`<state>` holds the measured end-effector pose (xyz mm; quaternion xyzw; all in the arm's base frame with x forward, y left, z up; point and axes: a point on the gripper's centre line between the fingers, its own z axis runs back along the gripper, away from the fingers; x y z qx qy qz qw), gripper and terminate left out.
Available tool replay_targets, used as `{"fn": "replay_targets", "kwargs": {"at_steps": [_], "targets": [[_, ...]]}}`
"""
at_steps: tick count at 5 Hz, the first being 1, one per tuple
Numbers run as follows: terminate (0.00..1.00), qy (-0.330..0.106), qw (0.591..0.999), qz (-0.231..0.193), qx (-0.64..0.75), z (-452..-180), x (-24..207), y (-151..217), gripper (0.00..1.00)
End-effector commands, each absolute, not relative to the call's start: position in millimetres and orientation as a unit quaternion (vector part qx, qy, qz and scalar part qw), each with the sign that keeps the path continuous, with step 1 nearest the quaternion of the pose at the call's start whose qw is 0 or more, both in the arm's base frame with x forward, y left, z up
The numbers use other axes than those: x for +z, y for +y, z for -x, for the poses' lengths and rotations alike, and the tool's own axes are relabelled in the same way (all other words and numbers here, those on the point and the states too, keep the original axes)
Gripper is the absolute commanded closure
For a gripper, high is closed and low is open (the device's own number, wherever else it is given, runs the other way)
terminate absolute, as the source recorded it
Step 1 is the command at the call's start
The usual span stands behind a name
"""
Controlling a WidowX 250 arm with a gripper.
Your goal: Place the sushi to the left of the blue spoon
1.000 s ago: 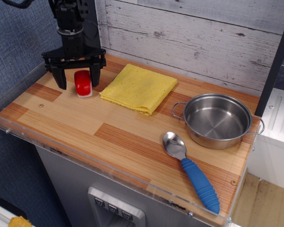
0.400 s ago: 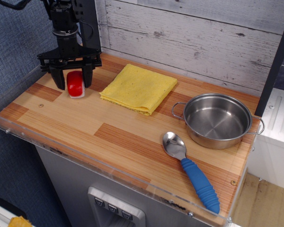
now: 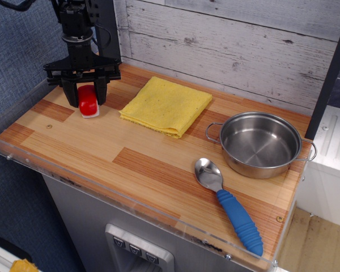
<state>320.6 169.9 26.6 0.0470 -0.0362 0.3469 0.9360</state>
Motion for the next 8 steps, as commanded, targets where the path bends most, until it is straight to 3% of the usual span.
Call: {"fn": "replay_targets", "kwargs": {"at_steps": [1,3,4,5,8], "targets": [[0.00,-0.072,0.931,-0.064,0.351,-316,63,171,1.00],[0.00,-0.029,0.911,-0.093,0.402,-283,87,166,1.00],[0.00,-0.019,0.891,-0.091,0.445,-265,87,156,1.00],[0.00,-0.018,0.835,-0.093,0.541,-250,81,140,1.00],[0.00,-0.042,0.747,-0.062,0.660,-248,68,72,1.00]]}}
